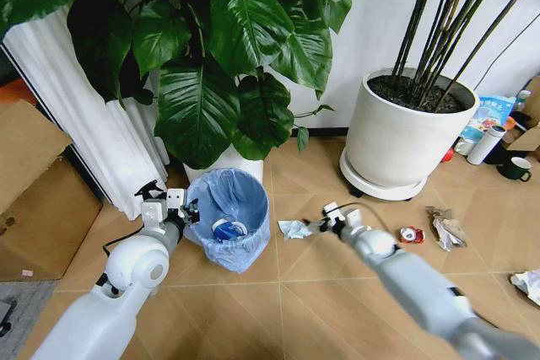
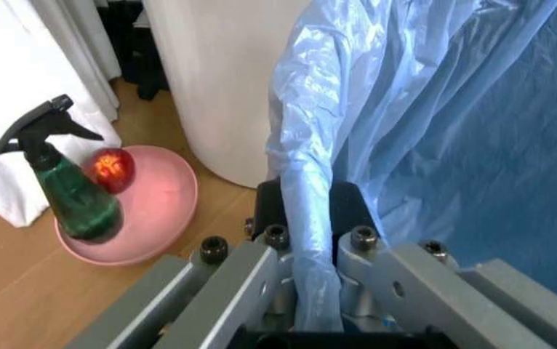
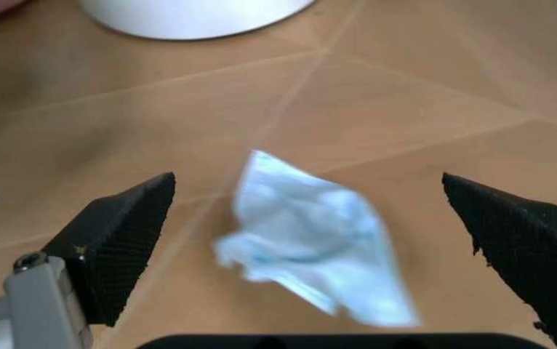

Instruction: Pick up the trash bin and place the garbage on the floor into it.

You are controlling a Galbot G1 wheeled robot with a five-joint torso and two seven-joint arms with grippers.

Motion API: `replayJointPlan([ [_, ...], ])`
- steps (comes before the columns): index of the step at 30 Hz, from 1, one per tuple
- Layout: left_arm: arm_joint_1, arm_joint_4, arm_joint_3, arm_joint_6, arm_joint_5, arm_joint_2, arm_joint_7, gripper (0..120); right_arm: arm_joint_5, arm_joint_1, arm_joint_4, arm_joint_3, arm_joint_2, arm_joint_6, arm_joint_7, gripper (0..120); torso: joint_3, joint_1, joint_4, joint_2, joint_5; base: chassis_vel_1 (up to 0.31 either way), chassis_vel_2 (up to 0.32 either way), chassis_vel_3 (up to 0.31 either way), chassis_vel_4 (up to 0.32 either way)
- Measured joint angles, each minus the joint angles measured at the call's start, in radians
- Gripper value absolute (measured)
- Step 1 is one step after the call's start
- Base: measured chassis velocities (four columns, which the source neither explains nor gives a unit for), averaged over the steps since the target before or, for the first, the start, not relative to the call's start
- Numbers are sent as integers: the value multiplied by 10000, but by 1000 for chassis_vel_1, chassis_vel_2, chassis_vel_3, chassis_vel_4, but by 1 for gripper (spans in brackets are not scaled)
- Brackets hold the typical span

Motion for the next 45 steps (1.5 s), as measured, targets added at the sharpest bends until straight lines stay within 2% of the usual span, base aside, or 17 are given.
replayJointPlan([
  [2,0,-31,4,-12,0,14,5,0,-163,135,-570,-32,437,135,-69,100,0,0,0,0,17,0,0,0,0],
  [3,0,-31,4,-12,0,14,5,0,-163,135,-570,-32,437,135,-69,100,0,0,0,0,17,0,0,0,0],
  [5,1,-72,11,-32,-1,36,11,0,-412,335,-1416,61,867,320,-89,100,0,0,-1,0,2,0,0,0,0],
  [9,26,-131,19,-78,-2,84,30,0,-783,546,-2253,293,1220,607,-91,100,0,0,-3,0,12,0,0,0,0],
  [20,75,-198,67,-116,0,113,41,0,-1187,759,-3326,679,1573,875,-130,100,0,0,-3,1,12,0,0,0,0],
  [23,61,-204,67,-128,0,136,41,0,-1280,816,-3613,737,1645,1073,-130,96,0,0,-3,1,12,0,0,0,0],
  [26,59,-218,66,-141,-1,166,63,0,-1298,866,-3829,755,1662,1165,-157,82,0,0,-4,1,11,0,0,0,0],
  [27,59,-218,66,-141,-1,166,63,0,-1298,866,-3829,755,1662,1165,-157,82,0,0,-4,1,11,0,0,0,0],
  [29,41,-214,66,-149,-1,167,87,0,-1313,918,-3942,768,1692,1183,-234,74,0,0,-3,1,12,0,0,0,0],
  [30,24,-195,66,-159,-1,164,98,0,-1322,940,-4014,783,1719,1191,-265,67,0,0,-3,1,12,0,0,0,0],
  [31,24,-195,66,-159,-1,164,98,0,-1322,940,-4014,783,1719,1191,-265,67,0,0,-3,1,12,0,0,0,0],
  [35,-20,-143,88,-169,-2,162,161,0,-1339,970,-4148,856,1794,1201,-286,49,0,0,-3,2,11,0,0,0,0],
  [36,-20,-143,88,-169,-2,162,161,0,-1339,970,-4148,856,1794,1201,-286,49,0,0,-3,2,11,0,0,0,0],
  [45,-116,-97,92,-181,-13,209,255,0,-1551,955,-4201,1113,1822,1204,-286,14,0,0,-3,2,12,0,0,0,0],
])
